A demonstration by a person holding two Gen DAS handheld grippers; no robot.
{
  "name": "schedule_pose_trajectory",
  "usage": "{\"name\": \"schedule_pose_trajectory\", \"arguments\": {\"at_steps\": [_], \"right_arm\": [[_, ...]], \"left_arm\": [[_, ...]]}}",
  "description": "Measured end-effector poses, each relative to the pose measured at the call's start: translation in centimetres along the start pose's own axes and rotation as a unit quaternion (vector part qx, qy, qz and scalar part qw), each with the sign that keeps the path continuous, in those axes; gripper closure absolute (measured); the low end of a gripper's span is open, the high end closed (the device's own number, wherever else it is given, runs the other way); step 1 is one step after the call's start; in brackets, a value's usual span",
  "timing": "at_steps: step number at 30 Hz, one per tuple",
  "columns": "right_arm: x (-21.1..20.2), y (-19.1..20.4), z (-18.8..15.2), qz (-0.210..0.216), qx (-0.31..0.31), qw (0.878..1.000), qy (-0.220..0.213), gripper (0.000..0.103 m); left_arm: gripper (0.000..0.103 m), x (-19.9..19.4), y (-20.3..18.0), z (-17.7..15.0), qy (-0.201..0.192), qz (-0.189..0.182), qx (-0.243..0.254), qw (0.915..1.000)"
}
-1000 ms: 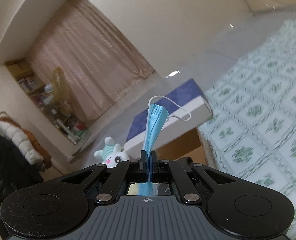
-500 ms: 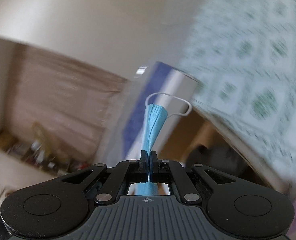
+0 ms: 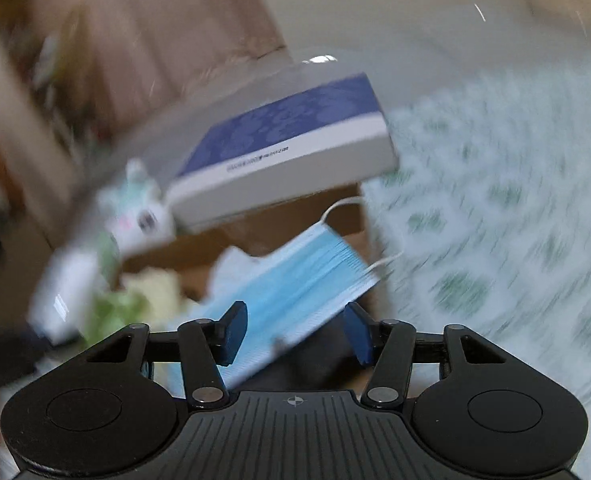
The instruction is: Organize soft objects
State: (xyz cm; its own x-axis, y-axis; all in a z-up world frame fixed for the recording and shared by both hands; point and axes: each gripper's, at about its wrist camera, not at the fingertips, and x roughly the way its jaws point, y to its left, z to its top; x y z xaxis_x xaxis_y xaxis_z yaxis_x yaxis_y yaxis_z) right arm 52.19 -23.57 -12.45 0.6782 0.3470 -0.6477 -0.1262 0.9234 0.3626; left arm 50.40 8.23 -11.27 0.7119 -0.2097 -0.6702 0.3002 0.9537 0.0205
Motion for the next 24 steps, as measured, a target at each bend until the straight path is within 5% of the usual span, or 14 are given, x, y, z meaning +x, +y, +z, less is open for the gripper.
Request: {"name": "schedule_pose_trajectory", "arguments": {"at_steps": [3, 7, 12, 24], "right_arm": [[-0.3, 0.3, -0.9, -0.026, -0.062, 0.998, -0.001, 0.058], [-0.8, -0.7, -1.4, -0.016, -0.046, 0.999, -0.005, 0.058], [-1.1, -0.5, -1.4, -0.002, -0.055, 0.998, -0.009, 0.058], [-1.0, 0.1, -1.8, 0.015, -0.174, 0.984, -0.021, 0.058]], "left_arm": [[0.080, 0.4, -1.1, 0.6, 0.003, -0.015, 0.021, 0.9997], [0.076, 1.4, -2.6, 1.9, 0.004, -0.039, 0.044, 0.9982], [0.059, 2.1, -4.0, 3.3, -0.006, -0.053, 0.073, 0.9959], [0.058, 0.8, 0.8, 1.1, 0.004, -0.019, 0.011, 0.9998]]}}
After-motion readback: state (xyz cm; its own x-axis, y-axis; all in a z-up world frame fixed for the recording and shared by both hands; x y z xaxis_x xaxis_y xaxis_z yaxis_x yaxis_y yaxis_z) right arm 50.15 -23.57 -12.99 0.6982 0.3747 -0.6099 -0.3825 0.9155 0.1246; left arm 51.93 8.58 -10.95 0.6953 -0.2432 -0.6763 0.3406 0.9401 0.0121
